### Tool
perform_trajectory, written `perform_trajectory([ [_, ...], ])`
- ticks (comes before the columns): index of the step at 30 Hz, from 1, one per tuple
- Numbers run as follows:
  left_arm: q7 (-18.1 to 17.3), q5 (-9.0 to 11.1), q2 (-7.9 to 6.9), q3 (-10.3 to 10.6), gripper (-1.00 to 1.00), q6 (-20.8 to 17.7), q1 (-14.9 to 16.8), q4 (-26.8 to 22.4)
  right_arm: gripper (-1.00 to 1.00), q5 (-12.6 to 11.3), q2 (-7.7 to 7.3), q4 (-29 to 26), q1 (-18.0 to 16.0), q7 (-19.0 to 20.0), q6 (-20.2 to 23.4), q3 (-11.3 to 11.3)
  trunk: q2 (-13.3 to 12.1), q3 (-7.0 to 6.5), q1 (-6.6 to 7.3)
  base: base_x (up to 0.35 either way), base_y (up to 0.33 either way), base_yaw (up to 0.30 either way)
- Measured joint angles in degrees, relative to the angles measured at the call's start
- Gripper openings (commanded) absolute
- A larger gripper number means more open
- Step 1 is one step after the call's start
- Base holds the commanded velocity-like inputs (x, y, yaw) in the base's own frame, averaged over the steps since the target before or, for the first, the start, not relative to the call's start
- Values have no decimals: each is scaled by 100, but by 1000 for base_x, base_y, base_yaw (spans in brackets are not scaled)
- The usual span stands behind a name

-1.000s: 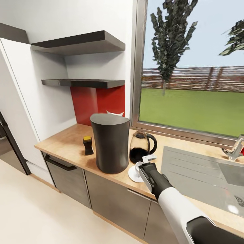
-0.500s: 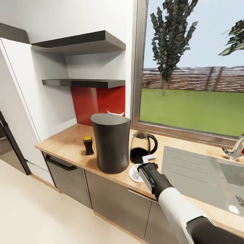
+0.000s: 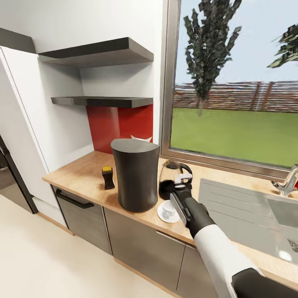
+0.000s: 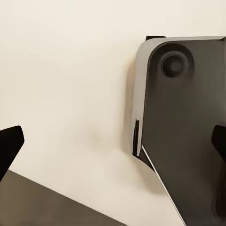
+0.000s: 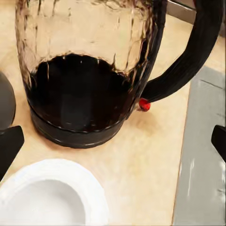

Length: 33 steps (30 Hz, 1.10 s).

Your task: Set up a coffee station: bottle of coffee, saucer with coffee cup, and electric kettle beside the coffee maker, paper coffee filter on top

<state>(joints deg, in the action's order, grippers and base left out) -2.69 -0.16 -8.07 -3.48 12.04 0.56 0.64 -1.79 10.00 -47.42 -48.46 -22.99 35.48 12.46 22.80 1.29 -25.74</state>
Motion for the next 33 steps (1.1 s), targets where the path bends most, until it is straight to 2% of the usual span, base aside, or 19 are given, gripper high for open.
perform_trajectory([
  [5,-1,0,0,4,100,8,0,-2,100,-89,0,-134,1,33,20,22,-1,1,0,0,0,0],
  [7,-1,0,0,0,100,9,0,-5,100,-216,0,-133,1,108,25,33,-1,1,0,-37,0,0],
  [8,-1,-1,0,-1,100,9,0,-7,100,-332,0,-128,1,280,29,40,-2,1,-1,-202,0,0],
  [9,-1,0,0,-2,100,9,1,-7,100,-420,0,-125,1,558,34,44,-2,0,-3,-251,0,0],
  [11,-1,0,0,-6,100,9,0,-8,100,-478,0,-124,1,975,39,44,-1,0,-3,-298,0,0],
  [13,-1,0,-3,-16,100,9,0,-8,100,-513,0,-112,1,1564,42,47,-1,1,-4,-327,0,0],
  [16,0,0,-11,-23,100,7,0,-8,100,-534,0,-72,0,2066,41,58,-1,1,-4,-333,0,0],
  [19,-1,0,-16,-26,100,8,1,-12,100,-527,0,70,0,3064,37,62,-2,1,-4,-336,0,0],
  [21,-1,0,-19,-27,100,6,1,-15,100,-516,0,347,1,3853,27,62,-2,1,-4,-336,0,0],
  [22,-1,0,-20,-27,100,7,0,-15,100,-512,0,427,0,4042,24,61,-2,1,-4,-336,0,0],
  [25,-1,7,-47,-28,100,7,0,-17,100,-502,0,1315,2,5409,-5,98,-2,2,-4,-315,0,0],
  [30,-1,7,-52,-27,100,7,4,-20,100,-501,0,2055,2,6699,-29,453,-1,1,-1,-87,0,0],
  [33,-4,5,-48,-27,100,9,7,-23,100,-496,0,2597,3,7081,-72,667,-1,1,-1,-14,0,0],
])
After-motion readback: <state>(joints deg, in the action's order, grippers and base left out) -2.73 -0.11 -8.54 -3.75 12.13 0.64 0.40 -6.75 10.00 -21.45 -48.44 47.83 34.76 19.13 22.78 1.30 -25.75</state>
